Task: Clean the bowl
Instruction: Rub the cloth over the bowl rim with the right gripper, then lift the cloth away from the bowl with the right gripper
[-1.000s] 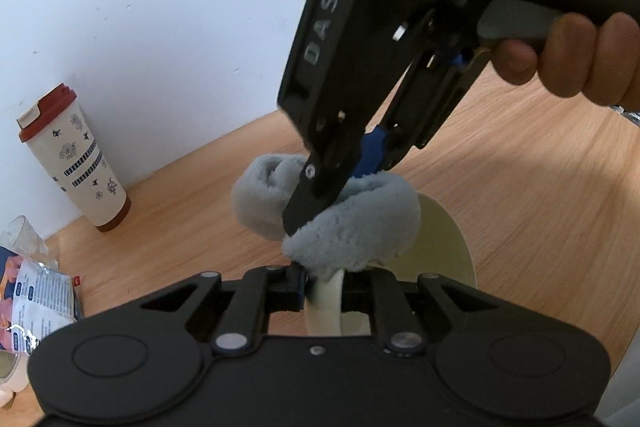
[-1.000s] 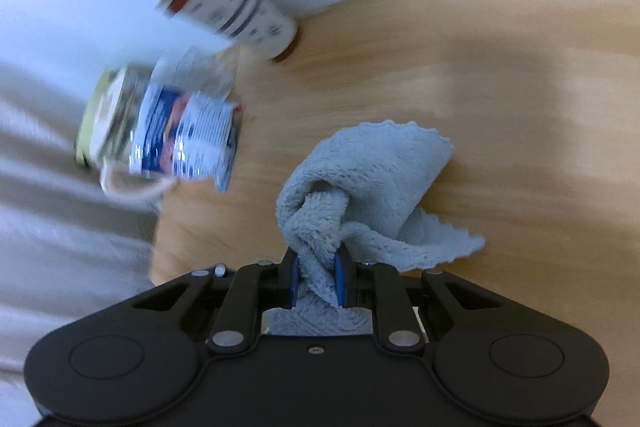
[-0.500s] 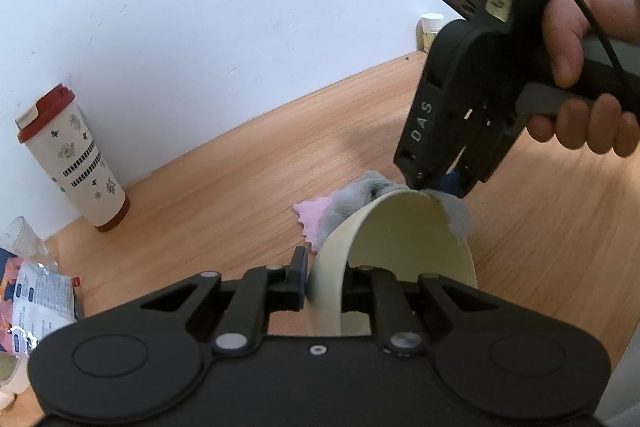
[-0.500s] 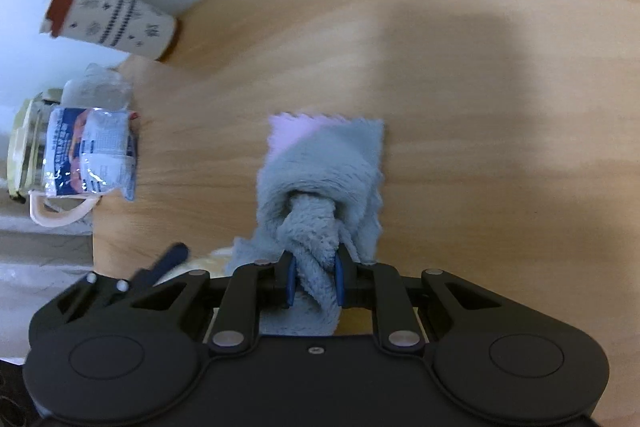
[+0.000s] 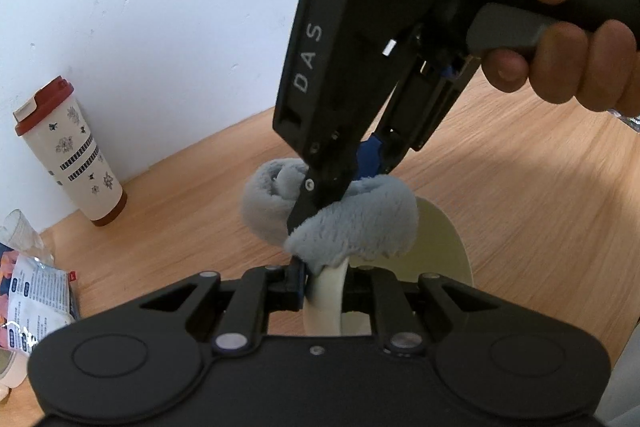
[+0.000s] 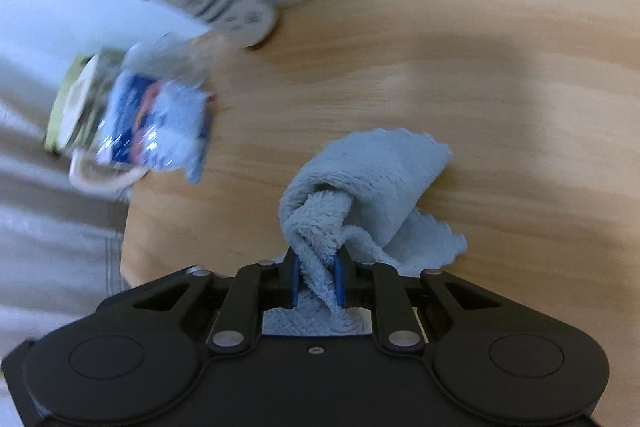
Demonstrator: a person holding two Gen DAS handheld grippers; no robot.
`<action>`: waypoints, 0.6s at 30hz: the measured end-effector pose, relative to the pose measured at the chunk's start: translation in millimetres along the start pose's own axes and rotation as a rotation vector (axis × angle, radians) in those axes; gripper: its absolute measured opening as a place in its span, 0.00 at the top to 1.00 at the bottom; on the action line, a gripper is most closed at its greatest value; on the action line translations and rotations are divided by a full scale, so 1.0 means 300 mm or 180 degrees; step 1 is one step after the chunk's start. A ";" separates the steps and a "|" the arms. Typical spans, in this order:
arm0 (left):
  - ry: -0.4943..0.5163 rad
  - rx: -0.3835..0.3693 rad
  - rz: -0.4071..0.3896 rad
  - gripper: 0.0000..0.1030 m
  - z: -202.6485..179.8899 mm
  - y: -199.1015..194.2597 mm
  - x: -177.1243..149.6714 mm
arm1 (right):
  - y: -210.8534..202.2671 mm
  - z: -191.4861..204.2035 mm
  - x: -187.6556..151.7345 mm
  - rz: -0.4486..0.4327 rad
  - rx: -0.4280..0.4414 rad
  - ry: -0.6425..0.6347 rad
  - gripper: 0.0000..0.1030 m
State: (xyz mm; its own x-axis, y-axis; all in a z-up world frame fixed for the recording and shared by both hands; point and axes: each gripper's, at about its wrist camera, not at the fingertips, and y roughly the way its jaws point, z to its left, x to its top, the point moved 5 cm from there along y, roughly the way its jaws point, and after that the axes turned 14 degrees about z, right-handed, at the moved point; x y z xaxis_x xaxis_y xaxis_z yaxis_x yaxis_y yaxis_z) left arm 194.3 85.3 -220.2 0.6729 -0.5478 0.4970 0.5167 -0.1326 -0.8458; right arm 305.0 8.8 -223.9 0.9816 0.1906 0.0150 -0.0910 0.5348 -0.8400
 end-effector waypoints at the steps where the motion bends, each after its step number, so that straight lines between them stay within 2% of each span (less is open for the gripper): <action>1: -0.0017 0.0006 0.0004 0.88 -0.003 -0.002 0.000 | 0.001 -0.004 -0.001 -0.0004 -0.0018 -0.0002 0.81; 6: -0.0100 0.0039 0.0026 0.88 -0.016 -0.013 -0.002 | -0.009 -0.115 -0.012 -0.0017 -0.0018 0.0285 0.81; 7: -0.0117 0.0045 0.0031 0.88 -0.019 -0.016 -0.003 | -0.005 -0.145 -0.015 0.0000 -0.0126 0.0339 0.81; 10: -0.0166 0.0065 0.0044 0.88 -0.027 -0.023 -0.004 | 0.026 -0.221 -0.037 0.0163 -0.0208 0.0558 0.81; 13: -0.0206 0.0082 0.0055 0.88 -0.034 -0.028 -0.005 | 0.039 -0.269 -0.069 0.0212 -0.0092 0.0721 0.81; 18: -0.0225 0.0093 0.0071 0.88 -0.023 -0.018 -0.009 | 0.029 -0.253 -0.073 0.0190 -0.0119 0.0698 0.81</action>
State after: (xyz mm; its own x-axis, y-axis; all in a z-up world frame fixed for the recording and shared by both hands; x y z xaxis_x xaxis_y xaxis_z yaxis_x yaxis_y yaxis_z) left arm 186.0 81.8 -218.2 0.7197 -0.4905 0.4913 0.5156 -0.0963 -0.8514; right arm 295.3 -53.1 -272.8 0.9880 0.0352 -0.1501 -0.1477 0.4964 -0.8555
